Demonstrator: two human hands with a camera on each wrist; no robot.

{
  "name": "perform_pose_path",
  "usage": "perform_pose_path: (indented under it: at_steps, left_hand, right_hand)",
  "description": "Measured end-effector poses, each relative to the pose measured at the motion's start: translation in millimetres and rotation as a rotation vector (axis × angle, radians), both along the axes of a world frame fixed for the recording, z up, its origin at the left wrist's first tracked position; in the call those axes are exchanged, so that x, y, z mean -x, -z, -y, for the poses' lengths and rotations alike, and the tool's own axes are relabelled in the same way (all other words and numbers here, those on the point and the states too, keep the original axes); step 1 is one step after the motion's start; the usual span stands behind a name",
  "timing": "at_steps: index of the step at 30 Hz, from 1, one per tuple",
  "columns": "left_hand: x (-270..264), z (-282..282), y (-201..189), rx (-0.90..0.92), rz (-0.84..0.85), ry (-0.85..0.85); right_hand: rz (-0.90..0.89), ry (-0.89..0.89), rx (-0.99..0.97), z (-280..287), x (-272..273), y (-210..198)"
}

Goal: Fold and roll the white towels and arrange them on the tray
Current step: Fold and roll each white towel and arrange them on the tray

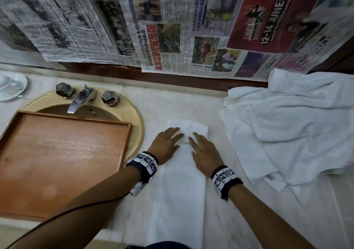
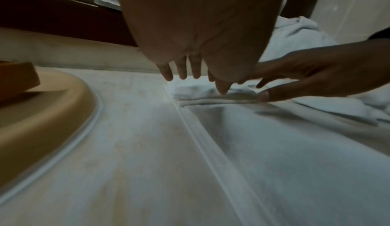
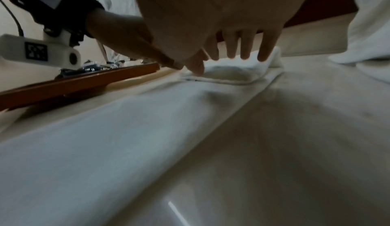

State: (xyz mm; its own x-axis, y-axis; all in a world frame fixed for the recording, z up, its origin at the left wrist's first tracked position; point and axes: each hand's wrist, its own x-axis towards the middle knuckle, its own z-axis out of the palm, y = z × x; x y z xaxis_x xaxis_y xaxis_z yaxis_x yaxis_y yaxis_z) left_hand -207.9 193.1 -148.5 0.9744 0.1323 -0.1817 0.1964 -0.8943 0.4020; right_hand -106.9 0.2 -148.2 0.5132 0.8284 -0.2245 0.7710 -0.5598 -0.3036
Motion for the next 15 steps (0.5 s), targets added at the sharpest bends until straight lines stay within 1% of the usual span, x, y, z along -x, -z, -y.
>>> perform_pose_path:
  at_steps: [1,3,4,7,8,12,15]
  left_hand:
    - [2,3,5,-0.019,-0.057,0.045]
    - [9,10,12,-0.052,-0.174,0.089]
    - [12,12,14,-0.066,-0.189,0.086]
    - [20,22,12,-0.101,-0.181,0.053]
    - [24,26,12,-0.104,-0.185,0.045]
    - [37,32,23,-0.124,-0.213,0.053]
    - [32,29,28,-0.128,-0.213,0.055]
  right_hand:
    - [-0.026,-0.027,0.064,2,3,4]
    - [-0.048,-0.023,0.165,8,4,10]
    - [-0.031,-0.011,0.189,11,4,10]
    - [-0.047,0.053,0.192,15,8,10]
    - [-0.055,0.050,0.188,17,11,11]
    - [-0.031,-0.040,0.233,26,17,25]
    - [-0.006,-0.045,0.218,25,8,34]
